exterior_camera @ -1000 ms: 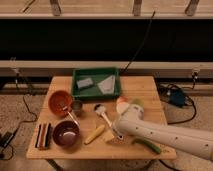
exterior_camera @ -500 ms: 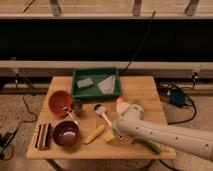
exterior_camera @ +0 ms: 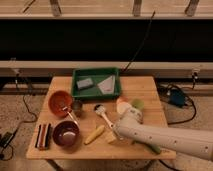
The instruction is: Place brush in metal cup
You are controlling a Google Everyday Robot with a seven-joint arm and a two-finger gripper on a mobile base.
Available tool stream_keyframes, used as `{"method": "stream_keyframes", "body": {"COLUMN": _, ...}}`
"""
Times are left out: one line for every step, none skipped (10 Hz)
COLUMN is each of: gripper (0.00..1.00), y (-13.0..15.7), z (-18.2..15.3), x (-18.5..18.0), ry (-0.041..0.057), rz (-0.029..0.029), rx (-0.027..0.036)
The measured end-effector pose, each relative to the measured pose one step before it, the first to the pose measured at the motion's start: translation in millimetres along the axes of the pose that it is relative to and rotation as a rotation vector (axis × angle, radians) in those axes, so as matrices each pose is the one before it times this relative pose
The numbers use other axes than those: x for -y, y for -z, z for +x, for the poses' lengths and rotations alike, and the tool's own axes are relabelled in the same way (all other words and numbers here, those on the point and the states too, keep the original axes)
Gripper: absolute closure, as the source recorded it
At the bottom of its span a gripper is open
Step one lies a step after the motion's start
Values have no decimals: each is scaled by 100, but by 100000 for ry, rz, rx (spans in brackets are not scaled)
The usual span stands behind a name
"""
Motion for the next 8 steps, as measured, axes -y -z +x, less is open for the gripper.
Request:
{"method": "stream_keyframes", "body": {"gripper": 61, "y": 62, "z": 16, "x": -140, "ry": -147, "rz": -219, "rx": -244}}
{"method": "stream_keyframes", "body": {"gripper": 69, "y": 145, "z": 118, "x": -51, "ry": 170, "rz": -175, "rx": -338}}
{"method": "stream_keyframes", "body": {"gripper": 81, "y": 295, "z": 242, "x": -22, "ry": 160, "rz": -83, "rx": -430}}
{"method": "stream_keyframes", "body": {"gripper": 91, "y": 150, "z": -80, "x": 85, "ry": 216, "rz": 162, "rx": 365}}
{"method": "stream_keyframes", "body": {"gripper": 97, "y": 142, "z": -150, "x": 47, "ry": -17, "rz": 106, "rx": 329}}
{"method": "stream_keyframes", "body": {"gripper": 100, "y": 63, "z": -161, "x": 8, "ry": -238, "rz": 117, "rx": 195}}
{"method": "stream_keyframes", "body": {"gripper": 100, "y": -14, "z": 41, "x": 48, "ry": 117, "rz": 50, "rx": 11}}
{"method": "stream_keyframes", "body": {"gripper": 100, "y": -6, "z": 0, "x": 49, "ry": 39, "rz": 92, "rx": -9}}
